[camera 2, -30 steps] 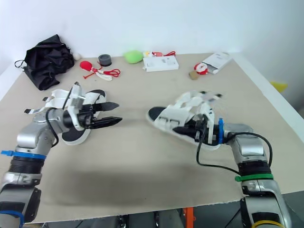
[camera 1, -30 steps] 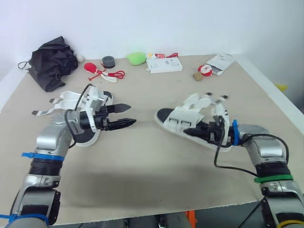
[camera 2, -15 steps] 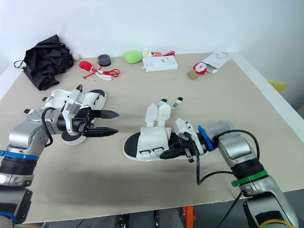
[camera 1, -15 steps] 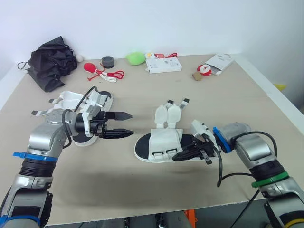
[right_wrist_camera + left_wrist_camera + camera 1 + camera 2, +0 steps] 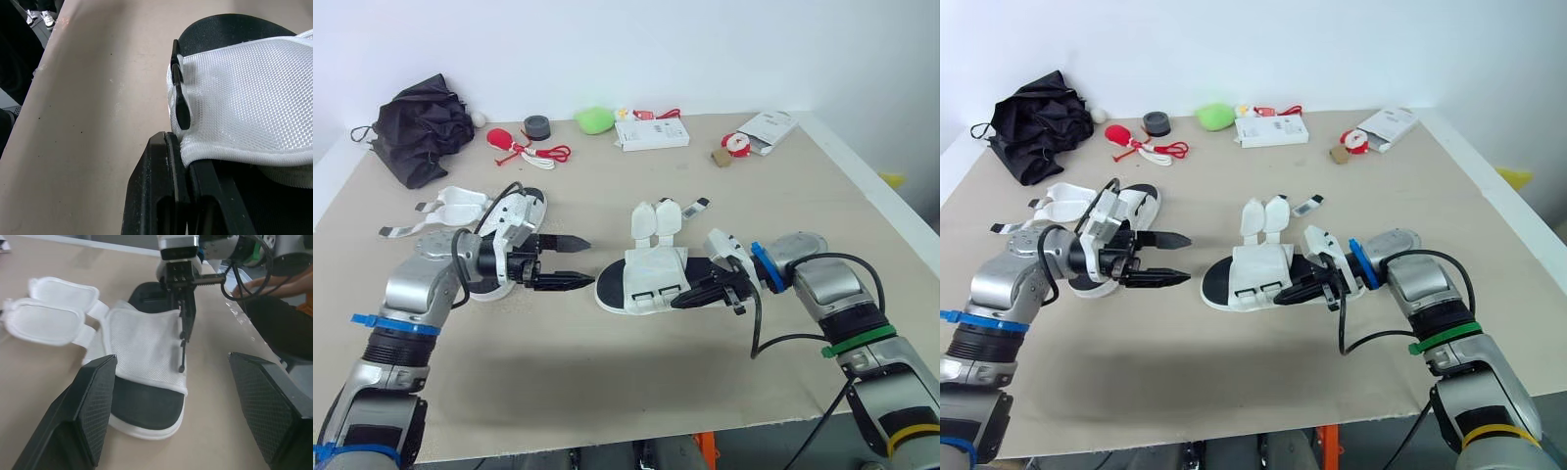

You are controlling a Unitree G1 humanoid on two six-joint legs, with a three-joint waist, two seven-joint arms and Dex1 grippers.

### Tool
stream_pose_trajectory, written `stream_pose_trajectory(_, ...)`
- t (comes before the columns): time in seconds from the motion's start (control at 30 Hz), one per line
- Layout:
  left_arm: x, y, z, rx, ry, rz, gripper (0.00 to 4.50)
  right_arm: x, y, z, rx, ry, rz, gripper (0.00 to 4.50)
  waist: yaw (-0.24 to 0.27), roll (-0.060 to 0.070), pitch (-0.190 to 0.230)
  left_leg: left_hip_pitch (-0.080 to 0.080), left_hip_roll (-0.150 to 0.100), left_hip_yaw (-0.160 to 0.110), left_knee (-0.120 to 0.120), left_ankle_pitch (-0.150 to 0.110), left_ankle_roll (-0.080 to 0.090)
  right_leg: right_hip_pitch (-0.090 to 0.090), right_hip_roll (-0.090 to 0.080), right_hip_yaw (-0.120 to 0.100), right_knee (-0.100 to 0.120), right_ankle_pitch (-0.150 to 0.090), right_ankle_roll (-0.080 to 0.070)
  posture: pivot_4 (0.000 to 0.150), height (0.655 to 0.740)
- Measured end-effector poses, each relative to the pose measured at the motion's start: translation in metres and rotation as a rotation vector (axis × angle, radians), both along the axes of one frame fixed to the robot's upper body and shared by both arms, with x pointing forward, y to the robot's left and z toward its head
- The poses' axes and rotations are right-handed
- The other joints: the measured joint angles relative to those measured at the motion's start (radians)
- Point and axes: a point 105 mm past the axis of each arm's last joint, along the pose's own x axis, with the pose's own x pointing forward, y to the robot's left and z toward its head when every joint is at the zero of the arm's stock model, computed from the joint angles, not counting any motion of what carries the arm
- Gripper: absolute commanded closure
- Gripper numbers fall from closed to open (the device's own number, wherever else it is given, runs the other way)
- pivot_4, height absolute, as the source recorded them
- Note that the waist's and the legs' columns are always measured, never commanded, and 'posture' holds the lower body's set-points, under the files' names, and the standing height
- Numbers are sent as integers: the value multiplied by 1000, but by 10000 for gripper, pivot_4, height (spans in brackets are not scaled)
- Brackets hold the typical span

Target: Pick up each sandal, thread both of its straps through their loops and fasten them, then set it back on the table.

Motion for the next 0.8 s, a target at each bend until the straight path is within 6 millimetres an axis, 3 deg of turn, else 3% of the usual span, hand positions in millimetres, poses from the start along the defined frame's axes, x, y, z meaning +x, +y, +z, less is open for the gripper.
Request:
stream_pose_trajectory(0.1,-1,-3,-5,8,11,-18,7601,0,0,-1,5,7,-3,44148,0,0,0,0,1,0,1,0,0,0,1,0,0,0,-1,1500,7400)
stream_pose_trajectory(0.13,0,-3,-8,13,10,-17,11601,0,1,-2,6,8,-2,45000,-1,0,0,0,1,0,1,0,0,0,1,0,0,0,-1,1500,7400)
stream_pose_trajectory(0.2,2,-5,-11,24,8,-20,14687,0,1,-3,8,9,-2,45000,-1,0,0,0,1,0,1,0,0,0,1,0,0,1,-1,1500,7400)
stream_pose_trajectory(0.37,9,-13,-22,61,-2,-45,38600,0,4,-3,22,12,1,45000,-3,0,0,0,4,1,2,0,0,0,4,0,1,2,-3,1500,7400)
stream_pose_trajectory(0.43,15,-12,-24,71,-13,-37,44369,1,4,-4,24,13,0,45000,-2,0,0,0,5,0,3,0,0,0,5,0,1,2,-4,1500,7400)
stream_pose_trajectory(0.8,33,-33,-45,149,-55,-34,44369,-7,5,-7,47,30,-3,45000,-1,0,0,-1,4,1,4,0,0,0,5,0,1,3,-3,1500,7400)
